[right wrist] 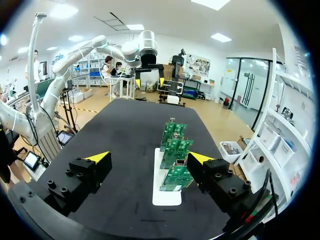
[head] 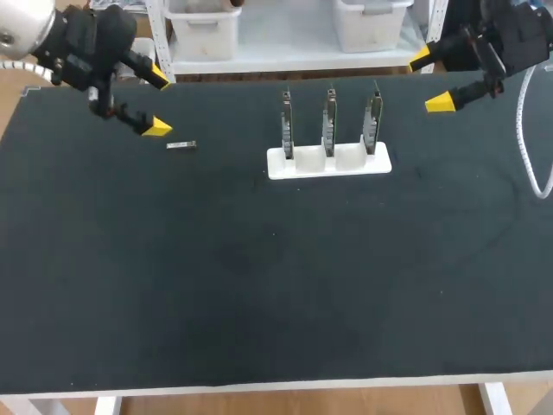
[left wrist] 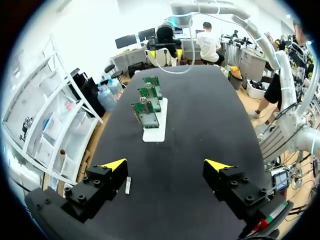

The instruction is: Pick up the optical module with the left hand, and insert it into the network port with the right hand.

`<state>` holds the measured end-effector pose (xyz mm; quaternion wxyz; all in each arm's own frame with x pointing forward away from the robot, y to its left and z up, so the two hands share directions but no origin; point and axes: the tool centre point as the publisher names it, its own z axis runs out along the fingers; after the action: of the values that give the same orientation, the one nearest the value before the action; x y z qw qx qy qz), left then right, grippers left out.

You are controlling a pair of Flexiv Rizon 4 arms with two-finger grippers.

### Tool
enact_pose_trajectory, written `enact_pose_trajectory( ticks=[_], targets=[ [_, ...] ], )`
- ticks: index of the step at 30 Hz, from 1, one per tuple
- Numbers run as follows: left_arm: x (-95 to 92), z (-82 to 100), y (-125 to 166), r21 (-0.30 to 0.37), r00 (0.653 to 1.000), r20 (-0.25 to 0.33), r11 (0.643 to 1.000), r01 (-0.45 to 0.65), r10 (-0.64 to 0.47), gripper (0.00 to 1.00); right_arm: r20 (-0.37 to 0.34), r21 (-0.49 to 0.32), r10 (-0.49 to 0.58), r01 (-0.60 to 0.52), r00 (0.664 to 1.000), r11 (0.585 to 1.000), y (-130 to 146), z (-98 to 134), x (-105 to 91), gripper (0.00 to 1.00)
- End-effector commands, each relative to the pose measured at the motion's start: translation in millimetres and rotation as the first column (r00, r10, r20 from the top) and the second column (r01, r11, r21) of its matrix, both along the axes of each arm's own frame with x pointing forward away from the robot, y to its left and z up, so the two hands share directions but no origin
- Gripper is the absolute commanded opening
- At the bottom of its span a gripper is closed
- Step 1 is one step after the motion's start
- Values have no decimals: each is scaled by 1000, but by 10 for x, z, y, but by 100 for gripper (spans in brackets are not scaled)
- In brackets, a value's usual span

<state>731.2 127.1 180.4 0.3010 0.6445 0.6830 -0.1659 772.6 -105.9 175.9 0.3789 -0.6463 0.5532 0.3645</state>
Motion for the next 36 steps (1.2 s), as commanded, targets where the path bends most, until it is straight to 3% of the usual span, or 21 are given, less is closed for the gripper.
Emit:
enact_pose_trajectory(
  ticks=[1,15,16,19,21,29,31,33,36],
  targets=[
    [21,-50,3,-15,1000,3,1000,5,-5,100,1,0,-1,1,1000,1000,1,1,-3,100],
    [21,-50,3,-15,1000,3,1000,5,-5,100,1,0,-1,1,1000,1000,1,1,-3,100],
    [107,45,43,-12,1000,26,1000,11,-11,100,1,0,-1,1,1000,1000,1,1,-3,100],
    [298,275,130,91,998,59,996,-1,-5,100,1,0,-1,1,1000,1000,1,1,-3,100],
    [382,330,156,160,998,56,987,5,-14,100,1,0,-1,1,1000,1000,1,1,-3,100],
    [587,28,246,224,999,-37,974,30,-22,100,1,0,-1,1,1000,1000,1,1,-3,100],
    [622,-88,257,183,998,-66,983,20,-8,100,1,0,-1,1,1000,1000,1,1,-3,100],
    [644,-213,243,218,996,-86,976,29,-10,100,1,0,-1,1,1000,1000,1,1,-3,100],
    [640,-394,233,207,992,-123,978,27,-1,100,1,0,-1,1,1000,1000,1,1,-3,100]
  ],
)
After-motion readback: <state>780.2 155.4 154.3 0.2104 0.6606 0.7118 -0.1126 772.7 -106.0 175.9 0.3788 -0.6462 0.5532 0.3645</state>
